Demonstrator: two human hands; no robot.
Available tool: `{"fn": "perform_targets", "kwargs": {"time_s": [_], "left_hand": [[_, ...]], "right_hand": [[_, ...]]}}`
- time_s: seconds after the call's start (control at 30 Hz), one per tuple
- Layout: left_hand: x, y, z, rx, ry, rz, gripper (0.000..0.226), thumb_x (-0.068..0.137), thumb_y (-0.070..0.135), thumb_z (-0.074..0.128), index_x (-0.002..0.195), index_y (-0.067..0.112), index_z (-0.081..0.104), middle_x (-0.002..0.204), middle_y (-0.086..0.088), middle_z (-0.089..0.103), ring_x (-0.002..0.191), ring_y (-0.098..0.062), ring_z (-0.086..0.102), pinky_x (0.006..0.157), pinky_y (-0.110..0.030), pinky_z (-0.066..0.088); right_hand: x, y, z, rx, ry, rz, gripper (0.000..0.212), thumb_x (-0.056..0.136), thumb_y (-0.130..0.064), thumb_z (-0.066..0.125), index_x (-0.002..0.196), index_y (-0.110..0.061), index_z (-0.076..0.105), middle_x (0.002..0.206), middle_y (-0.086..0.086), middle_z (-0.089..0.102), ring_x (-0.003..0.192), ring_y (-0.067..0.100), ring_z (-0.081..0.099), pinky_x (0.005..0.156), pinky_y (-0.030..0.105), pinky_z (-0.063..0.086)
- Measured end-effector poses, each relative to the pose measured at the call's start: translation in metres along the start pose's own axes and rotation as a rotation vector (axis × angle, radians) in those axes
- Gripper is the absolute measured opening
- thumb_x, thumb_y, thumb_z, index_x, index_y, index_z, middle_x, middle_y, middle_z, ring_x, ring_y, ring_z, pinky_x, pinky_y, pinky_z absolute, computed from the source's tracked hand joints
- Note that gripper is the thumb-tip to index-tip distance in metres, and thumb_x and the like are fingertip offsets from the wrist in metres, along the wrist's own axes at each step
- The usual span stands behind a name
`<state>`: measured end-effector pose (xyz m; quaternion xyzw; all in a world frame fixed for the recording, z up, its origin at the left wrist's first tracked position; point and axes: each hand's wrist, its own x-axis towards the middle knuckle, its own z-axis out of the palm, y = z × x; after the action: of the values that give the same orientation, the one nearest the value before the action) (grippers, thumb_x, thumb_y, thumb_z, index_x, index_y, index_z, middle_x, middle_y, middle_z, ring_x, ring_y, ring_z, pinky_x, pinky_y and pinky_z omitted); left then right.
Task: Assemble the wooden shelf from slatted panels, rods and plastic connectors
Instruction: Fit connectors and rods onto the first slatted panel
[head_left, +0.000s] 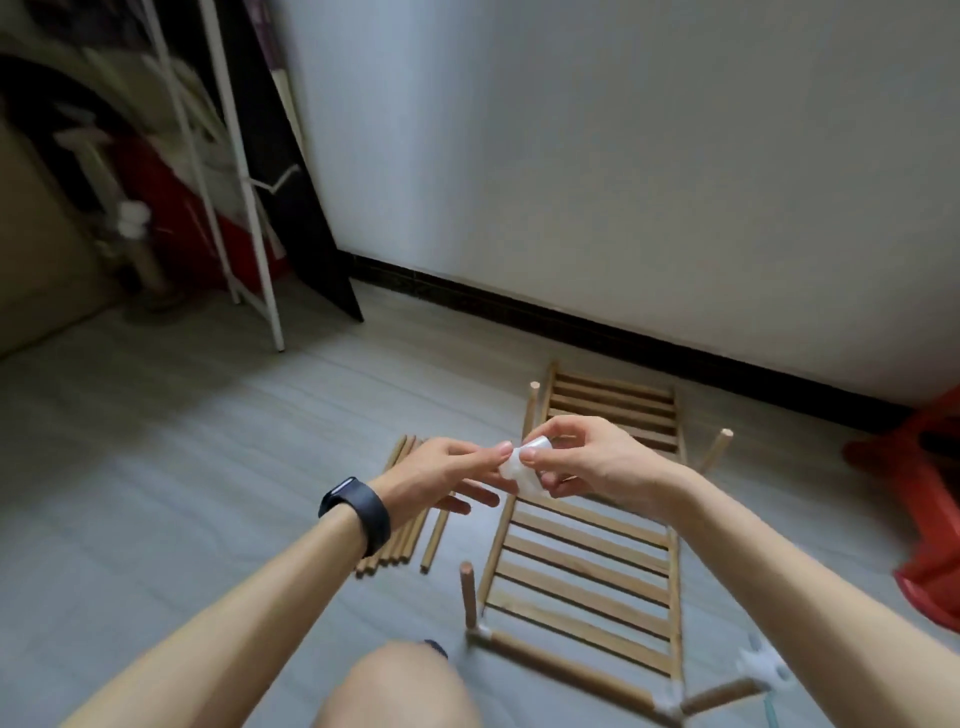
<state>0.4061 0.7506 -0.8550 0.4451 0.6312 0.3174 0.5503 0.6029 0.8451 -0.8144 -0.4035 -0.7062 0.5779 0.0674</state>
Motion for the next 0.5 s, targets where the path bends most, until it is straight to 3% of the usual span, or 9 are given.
{"fn": "perform_targets", "kwargs": {"time_s": [0.1,0.17,0.27,0.37,0.5], "left_hand": [[-0.012,-0.032,-0.005,-0.077,0.096,-0.020,0.052,0.085,0.065,0.061,0.108,0.020,0.075,0.103,0.006,0.077,0.095,-0.013,0.071,0.092,-0.036,0.051],[-0.014,-0.049,-0.002,-0.141,0.201,-0.016,0.050,0.082,0.064,0.067,0.101,0.020,0.077,0.096,0.002,0.078,0.081,-0.013,0.066,0.079,-0.033,0.049],[-0.013,-0.068,0.007,-0.271,0.276,-0.055,0.042,0.084,0.056,0.068,0.103,0.020,0.077,0.095,0.002,0.078,0.072,-0.012,0.060,0.070,-0.029,0.044],[-0.011,-0.082,0.018,-0.258,0.218,-0.112,0.041,0.083,0.057,0.070,0.105,0.023,0.077,0.098,0.006,0.077,0.078,-0.011,0.062,0.076,-0.031,0.046],[-0.008,-0.100,0.020,-0.117,0.173,-0.140,0.025,0.087,0.054,0.067,0.101,0.035,0.074,0.104,0.015,0.071,0.101,-0.011,0.063,0.080,-0.028,0.048]], "right_hand": [[0.009,0.016,0.043,0.147,0.100,0.004,0.030,0.090,-0.033,0.073,0.114,-0.018,0.064,0.101,0.006,0.072,0.084,0.017,0.072,0.081,0.035,0.061],[0.013,0.031,0.070,0.216,0.176,0.014,0.032,0.090,-0.037,0.071,0.117,-0.022,0.061,0.103,0.003,0.071,0.089,0.017,0.073,0.082,0.036,0.061],[0.011,0.052,0.102,0.344,0.208,0.028,0.029,0.092,-0.044,0.066,0.115,-0.026,0.063,0.102,0.000,0.074,0.089,0.015,0.073,0.080,0.033,0.061],[0.006,0.071,0.119,0.387,0.269,0.052,0.023,0.096,-0.040,0.063,0.110,-0.023,0.067,0.094,0.003,0.075,0.080,0.013,0.072,0.072,0.026,0.057],[0.004,0.093,0.131,0.437,0.307,0.128,0.021,0.097,-0.034,0.062,0.104,-0.017,0.072,0.089,0.008,0.074,0.079,0.017,0.070,0.076,0.030,0.059]]}}
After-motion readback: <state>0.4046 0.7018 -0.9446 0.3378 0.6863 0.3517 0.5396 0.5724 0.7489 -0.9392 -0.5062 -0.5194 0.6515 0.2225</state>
